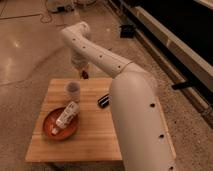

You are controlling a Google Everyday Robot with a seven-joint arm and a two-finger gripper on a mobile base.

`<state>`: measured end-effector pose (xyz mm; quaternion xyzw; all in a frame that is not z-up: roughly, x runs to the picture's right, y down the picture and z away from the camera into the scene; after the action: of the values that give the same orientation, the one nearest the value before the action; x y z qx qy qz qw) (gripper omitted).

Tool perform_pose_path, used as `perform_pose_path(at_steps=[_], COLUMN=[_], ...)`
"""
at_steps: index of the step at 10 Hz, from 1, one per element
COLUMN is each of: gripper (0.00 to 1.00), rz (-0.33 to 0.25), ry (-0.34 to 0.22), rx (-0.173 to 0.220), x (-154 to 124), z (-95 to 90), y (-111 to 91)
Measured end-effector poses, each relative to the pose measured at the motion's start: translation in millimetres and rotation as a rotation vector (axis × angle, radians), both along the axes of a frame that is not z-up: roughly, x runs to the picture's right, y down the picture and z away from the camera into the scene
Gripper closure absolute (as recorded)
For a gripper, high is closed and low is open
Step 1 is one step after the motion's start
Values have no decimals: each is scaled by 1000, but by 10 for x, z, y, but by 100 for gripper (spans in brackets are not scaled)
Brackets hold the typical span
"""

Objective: Place the pepper in the ceramic cup

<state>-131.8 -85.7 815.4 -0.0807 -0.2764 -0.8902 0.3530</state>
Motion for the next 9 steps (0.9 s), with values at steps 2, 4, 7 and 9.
perform_pose_path(at_steps=[2, 4, 7, 9], gripper=[90, 100, 100, 100], rz=[-2, -1, -9, -16], ry=[-9, -57, -152, -208], rx=[5, 19, 26, 21], x=[-20, -107, -355, -515], z=[38, 49, 303, 435], y=[-28, 1, 220, 325])
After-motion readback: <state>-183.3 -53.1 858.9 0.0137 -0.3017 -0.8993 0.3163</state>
